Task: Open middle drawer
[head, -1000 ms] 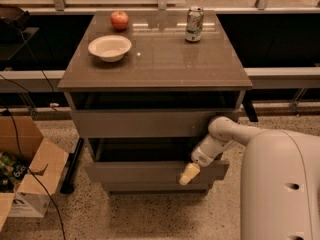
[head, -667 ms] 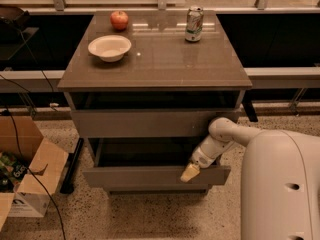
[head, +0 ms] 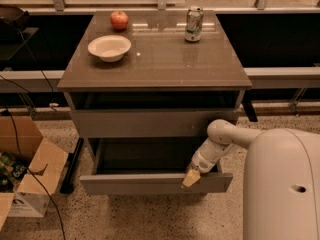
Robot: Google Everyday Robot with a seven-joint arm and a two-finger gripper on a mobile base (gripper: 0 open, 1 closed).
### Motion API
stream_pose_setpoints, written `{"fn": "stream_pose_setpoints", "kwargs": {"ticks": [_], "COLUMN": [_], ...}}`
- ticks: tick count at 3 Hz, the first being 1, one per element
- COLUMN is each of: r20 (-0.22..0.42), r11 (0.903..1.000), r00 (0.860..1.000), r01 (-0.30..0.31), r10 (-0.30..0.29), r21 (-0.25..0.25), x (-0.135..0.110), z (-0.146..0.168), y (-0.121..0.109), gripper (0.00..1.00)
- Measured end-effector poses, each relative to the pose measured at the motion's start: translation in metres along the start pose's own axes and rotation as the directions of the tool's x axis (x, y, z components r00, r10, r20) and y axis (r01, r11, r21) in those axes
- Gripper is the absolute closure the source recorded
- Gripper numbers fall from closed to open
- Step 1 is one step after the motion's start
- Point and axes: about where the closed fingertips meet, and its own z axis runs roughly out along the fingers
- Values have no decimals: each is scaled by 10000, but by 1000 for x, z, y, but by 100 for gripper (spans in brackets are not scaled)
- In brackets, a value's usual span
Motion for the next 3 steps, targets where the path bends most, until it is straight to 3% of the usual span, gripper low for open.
{"fn": "stream_pose_setpoints", "kwargs": {"ticks": [1,3], "r20": [-12,-11], "r11": [9992,9991], "r00": [9995,9994], "r01": [-328,-339], "r10": [328,339], "r21": [-249,-256], "x": [11,10], "z": [6,6], "y": [25,24], "gripper": [47,2]}}
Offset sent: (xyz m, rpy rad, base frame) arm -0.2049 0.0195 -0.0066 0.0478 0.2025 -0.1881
